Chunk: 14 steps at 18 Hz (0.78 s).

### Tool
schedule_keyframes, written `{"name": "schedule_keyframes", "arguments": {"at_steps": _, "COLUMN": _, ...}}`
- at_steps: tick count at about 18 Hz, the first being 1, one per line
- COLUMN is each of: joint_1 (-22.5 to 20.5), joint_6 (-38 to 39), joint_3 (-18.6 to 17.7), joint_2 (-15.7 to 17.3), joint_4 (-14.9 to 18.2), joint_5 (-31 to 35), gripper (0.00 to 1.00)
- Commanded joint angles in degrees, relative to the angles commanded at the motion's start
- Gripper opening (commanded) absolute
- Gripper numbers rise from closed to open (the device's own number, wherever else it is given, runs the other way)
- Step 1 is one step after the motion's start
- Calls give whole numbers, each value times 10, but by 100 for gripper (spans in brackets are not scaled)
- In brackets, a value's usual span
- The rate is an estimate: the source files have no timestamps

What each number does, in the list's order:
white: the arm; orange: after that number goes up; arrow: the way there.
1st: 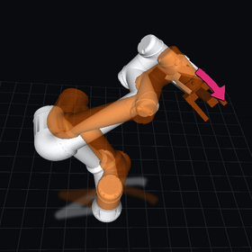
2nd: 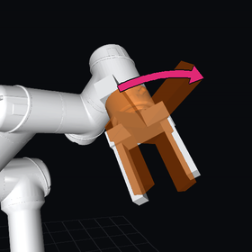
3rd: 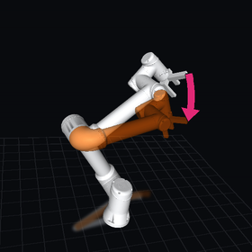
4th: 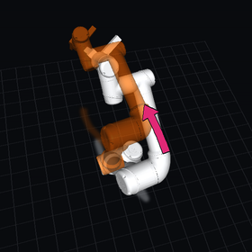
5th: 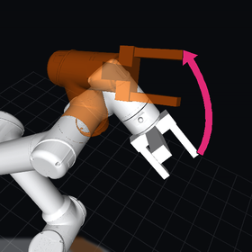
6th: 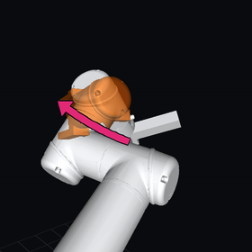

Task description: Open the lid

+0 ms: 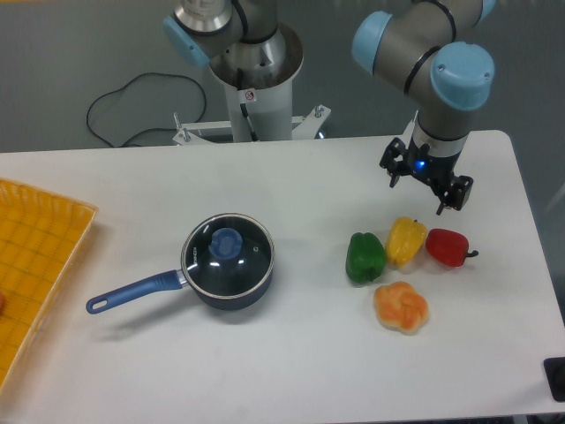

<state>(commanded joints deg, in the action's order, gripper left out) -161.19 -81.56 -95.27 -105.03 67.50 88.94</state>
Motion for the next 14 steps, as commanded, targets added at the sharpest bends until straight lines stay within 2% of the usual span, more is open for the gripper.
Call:
{"name": "schedule_keyframes", "arguments": {"at_steps": 11, "joint_1": 4, "joint_6": 2, "joint_3": 4, "joint_2": 7, "joint_4": -4, "joint_5": 2, "gripper": 100}}
{"name": "schedule_keyframes", "arguments": {"at_steps": 14, "joint_1": 4, "joint_6": 2, "joint_3": -4, "joint_2": 20, "joint_4": 0, "joint_5": 75, "gripper": 100}}
